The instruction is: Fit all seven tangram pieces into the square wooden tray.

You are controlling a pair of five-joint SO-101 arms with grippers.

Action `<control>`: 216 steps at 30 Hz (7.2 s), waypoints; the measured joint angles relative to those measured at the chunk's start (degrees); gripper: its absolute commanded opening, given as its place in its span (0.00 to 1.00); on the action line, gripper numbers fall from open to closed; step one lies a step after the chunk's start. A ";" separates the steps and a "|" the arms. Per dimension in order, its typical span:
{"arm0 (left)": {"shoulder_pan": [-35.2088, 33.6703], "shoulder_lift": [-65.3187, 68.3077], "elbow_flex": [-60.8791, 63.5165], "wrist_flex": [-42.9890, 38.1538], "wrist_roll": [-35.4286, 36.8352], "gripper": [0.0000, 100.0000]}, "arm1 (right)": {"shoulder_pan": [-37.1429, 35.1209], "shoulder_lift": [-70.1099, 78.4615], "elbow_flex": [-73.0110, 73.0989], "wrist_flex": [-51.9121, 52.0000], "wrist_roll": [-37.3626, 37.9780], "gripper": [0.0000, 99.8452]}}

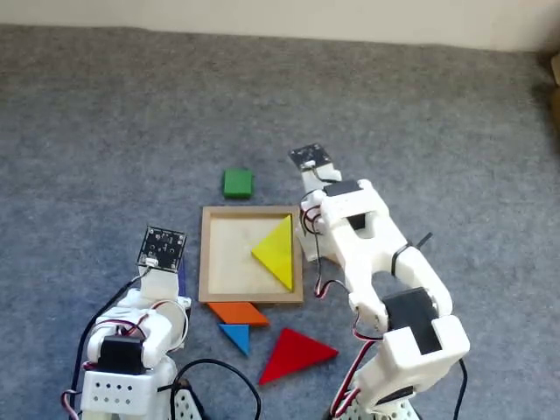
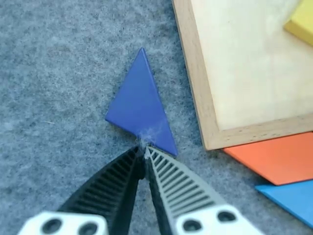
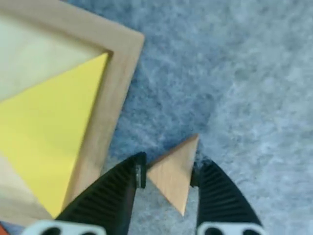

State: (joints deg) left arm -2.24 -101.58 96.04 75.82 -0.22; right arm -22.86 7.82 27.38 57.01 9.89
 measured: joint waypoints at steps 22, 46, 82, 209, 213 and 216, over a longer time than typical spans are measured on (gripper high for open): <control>0.00 0.00 0.00 0.00 0.00 0.00 | -8.70 -11.78 -1.93 0.53 20.92 0.07; 0.00 0.00 0.00 0.00 0.00 0.00 | -16.53 6.42 -22.24 3.60 27.34 0.21; 0.00 0.00 0.00 0.00 0.00 0.00 | -10.64 13.27 -24.18 -1.93 18.02 0.02; 0.00 0.00 0.00 0.00 0.00 0.00 | -19.69 -38.24 28.48 18.37 5.80 0.17; 0.00 0.00 0.00 0.00 0.00 0.00 | -22.33 -38.24 28.40 15.03 5.80 0.16; 0.00 0.00 0.00 0.00 0.00 0.00 | -24.18 -38.24 28.40 11.78 5.80 0.16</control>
State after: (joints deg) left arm -2.24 -101.58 96.04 75.82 -0.22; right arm -47.03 -30.42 55.78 68.79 15.69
